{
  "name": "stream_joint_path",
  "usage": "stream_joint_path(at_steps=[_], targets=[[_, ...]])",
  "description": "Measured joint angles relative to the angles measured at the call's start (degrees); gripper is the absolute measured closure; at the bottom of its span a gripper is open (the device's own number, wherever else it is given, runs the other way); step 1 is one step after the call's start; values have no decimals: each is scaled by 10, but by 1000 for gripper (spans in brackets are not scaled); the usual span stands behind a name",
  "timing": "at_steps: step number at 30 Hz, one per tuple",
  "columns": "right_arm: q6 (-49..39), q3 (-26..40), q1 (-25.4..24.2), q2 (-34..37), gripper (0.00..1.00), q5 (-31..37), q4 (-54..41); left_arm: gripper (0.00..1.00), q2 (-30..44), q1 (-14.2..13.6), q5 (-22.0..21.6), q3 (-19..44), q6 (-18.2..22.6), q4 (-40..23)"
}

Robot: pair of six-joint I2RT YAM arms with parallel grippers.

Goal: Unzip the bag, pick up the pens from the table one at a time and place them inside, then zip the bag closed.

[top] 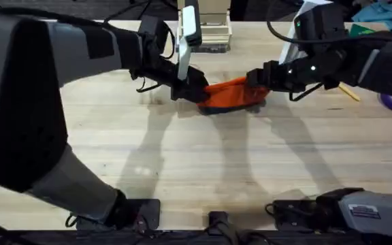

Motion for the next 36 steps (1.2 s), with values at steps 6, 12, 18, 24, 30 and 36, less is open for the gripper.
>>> stream_joint_path(at_steps=[6,12,18,24,30,36], targets=[[6,0,0,0,617,-1,4,956,0,0,0,0,0,0],[11,0,0,0,716,-2,4,956,0,0,0,0,0,0],[13,0,1,0,765,-2,6,956,0,0,0,0,0,0],[13,0,2,0,876,-4,9,956,0,0,0,0,0,0],[15,0,3,0,966,-7,9,956,0,0,0,0,0,0],[15,0,3,0,967,-8,9,957,0,0,0,0,0,0]])
